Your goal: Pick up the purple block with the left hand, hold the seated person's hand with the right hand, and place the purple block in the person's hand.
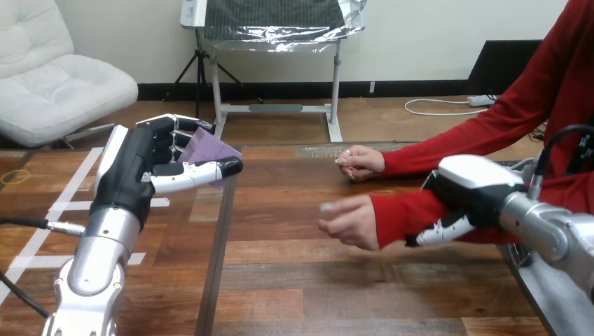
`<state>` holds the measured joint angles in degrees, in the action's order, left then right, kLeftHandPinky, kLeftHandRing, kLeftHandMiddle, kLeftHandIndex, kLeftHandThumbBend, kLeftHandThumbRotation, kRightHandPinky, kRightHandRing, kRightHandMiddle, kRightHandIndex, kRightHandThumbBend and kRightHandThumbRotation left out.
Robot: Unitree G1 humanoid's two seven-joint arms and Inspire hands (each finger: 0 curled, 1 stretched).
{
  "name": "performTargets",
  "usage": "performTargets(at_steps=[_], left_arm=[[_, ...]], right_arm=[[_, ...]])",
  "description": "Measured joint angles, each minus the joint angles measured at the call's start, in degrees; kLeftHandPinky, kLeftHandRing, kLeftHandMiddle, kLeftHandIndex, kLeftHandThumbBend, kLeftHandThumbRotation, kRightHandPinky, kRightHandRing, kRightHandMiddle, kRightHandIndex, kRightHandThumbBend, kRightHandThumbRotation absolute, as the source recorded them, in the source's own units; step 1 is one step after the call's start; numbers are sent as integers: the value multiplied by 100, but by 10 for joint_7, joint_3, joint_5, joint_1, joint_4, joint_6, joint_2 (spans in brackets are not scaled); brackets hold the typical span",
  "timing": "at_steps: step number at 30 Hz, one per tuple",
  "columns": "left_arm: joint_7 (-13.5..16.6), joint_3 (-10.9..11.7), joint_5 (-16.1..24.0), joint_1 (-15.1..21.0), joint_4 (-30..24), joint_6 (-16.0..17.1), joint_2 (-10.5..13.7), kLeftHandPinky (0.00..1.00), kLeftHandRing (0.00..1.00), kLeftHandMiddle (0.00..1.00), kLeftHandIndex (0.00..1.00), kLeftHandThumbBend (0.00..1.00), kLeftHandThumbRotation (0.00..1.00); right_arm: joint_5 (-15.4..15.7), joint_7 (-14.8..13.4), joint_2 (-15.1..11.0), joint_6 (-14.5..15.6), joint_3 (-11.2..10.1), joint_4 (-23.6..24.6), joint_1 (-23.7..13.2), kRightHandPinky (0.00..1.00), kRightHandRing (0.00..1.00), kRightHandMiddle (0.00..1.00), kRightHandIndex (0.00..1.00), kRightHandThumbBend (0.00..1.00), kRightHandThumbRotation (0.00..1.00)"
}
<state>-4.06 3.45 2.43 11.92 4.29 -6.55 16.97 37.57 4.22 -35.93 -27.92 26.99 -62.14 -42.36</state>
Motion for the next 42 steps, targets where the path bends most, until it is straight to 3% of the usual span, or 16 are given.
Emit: performTargets(at_steps=[9,24,42], left_arm=[[21,-1,15,12,49,50,-2,32,36,39,39,70,0],[56,-3,41,65,161,121,-4,34,37,40,40,71,0],[58,-5,45,141,301,163,-13,39,40,42,42,73,0]], right_arm=[[-12,8,-7,-1,-13,30,0,22,27,32,32,71,49],[-17,24,-8,0,-32,70,0,25,30,35,35,72,46],[-21,45,-8,1,-46,94,3,26,31,35,34,72,44]])
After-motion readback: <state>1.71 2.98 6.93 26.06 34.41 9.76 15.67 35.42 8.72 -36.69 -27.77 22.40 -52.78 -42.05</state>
